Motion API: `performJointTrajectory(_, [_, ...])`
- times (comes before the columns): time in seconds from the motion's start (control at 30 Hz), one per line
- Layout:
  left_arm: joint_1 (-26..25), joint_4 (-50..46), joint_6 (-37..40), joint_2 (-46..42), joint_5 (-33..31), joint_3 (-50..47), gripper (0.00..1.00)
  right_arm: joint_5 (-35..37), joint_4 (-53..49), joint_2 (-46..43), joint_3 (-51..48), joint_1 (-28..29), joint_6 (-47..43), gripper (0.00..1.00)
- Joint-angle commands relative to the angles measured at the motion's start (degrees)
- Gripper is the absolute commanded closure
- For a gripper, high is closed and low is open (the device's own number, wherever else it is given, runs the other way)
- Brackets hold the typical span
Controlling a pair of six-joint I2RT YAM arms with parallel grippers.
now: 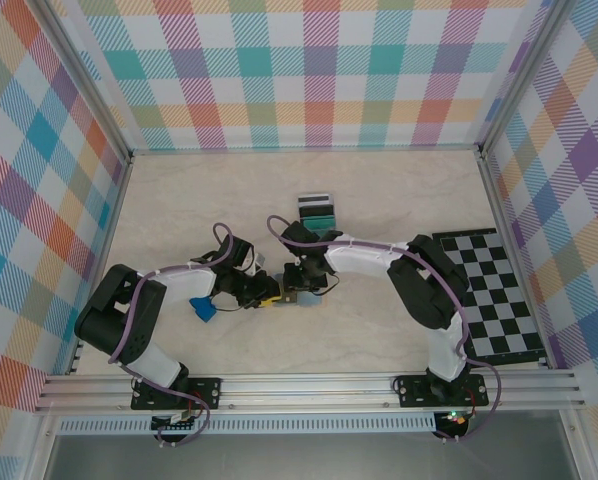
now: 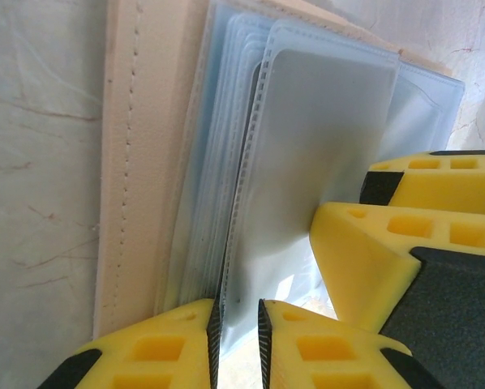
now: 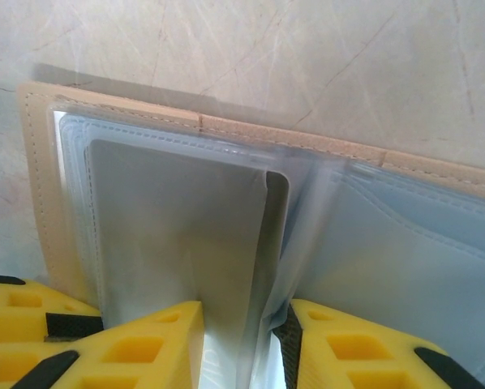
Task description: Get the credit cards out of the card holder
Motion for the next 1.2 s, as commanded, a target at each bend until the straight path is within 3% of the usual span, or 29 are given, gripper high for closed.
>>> performJointTrajectory(0.0, [-0.9, 2.8, 0.6, -0.4, 2.9, 0.9, 0.79, -3.2, 1.4, 1.3, -2.7, 0.3, 1.5, 0.68])
performJointTrajectory(0.37, [-1.0, 8.1, -1.8, -2.7, 3.7, -0.8, 0.77, -7.8, 5.5, -2.3, -4.7, -1.3, 2.1, 0.68])
performJointTrajectory(0.53, [-0.9, 4.7, -1.0, -3.0, 1.9, 0.3, 0.80, -8.9, 7.2, -3.2, -5.7, -2.0, 2.7, 0.67])
performJointTrajectory(0.67, [-0.9, 1.2, 0.2, -2.2, -0.3, 1.2, 0.89, -8.2, 7.2, -5.4, -6.3, -2.4, 2.7, 0.66])
performJointTrajectory(0.9, [-1.0, -13.2, 5.9, -4.5, -8.6, 5.2, 0.98, -0.8, 5.0, -13.9, -9.0, -3.1, 2.4, 0.51])
performJointTrajectory(1.07, [-0.9, -18.6, 7.7, -7.0, -11.2, 7.1, 0.96, 4.5, 3.3, -19.1, -11.1, -3.4, 2.8, 0.43])
performJointTrajectory(1.17, [-1.0, -16.2, 6.1, -7.0, -8.0, 6.9, 0.85, 5.9, 3.6, -21.5, -12.4, -3.7, 3.2, 0.39])
